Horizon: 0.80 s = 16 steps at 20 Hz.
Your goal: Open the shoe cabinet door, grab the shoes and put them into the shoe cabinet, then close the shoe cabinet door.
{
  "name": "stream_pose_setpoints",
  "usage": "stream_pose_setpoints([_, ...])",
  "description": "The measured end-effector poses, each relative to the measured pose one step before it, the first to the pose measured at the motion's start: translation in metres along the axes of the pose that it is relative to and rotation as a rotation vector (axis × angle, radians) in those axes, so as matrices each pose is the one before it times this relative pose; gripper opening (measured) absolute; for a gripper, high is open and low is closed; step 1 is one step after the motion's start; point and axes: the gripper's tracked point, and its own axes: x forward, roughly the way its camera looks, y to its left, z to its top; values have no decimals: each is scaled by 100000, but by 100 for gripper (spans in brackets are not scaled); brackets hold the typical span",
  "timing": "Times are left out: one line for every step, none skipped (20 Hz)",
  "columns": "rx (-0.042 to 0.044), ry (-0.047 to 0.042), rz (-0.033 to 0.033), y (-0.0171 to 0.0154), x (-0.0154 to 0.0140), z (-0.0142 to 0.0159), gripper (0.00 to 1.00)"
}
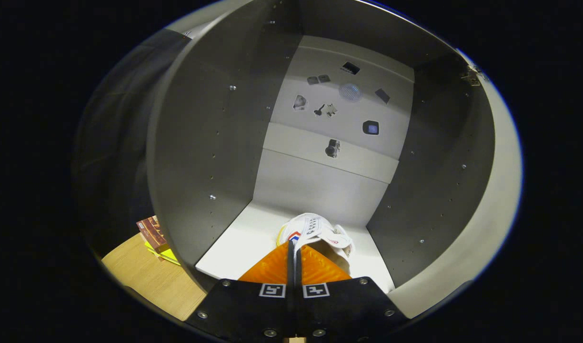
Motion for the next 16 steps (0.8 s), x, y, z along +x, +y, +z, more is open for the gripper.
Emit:
stream_pose_setpoints([-450,248,-245,0,987,-179,0])
stream_pose_setpoints([852,210,-188,-11,786,-144,0])
stream_pose_setpoints([1477,170,-64,32,1016,-42,0])
stream_pose_setpoints([1476,-237,-247,-82,735,-11,0])
stream_pose_setpoints([602,-25,-278,-93,860,-48,0])
stream_pose_setpoints([468,-486,-172,-132,716,23,0])
stream_pose_setpoints([343,107,-183,-28,588,-133,0])
stream_pose_setpoints([12,413,21,-79,589,-182,0])
stream_pose_setpoints([73,707,361,16,618,-290,0])
stream_pose_setpoints([211,998,1327,102,348,-388,0])
stream_pose_setpoints([-24,122,301,138,229,-188,0])
stream_pose_setpoints([-185,-298,-526,-96,-27,-147,0])
stream_pose_setpoints([300,902,657,346,-40,-459,0])
stream_pose_setpoints([110,2428,1633,559,-66,-797,0])
stream_pose_setpoints([-2804,-2159,-868,-21,-152,169,0])
stream_pose_setpoints([-419,540,129,-10,0,-46,0])
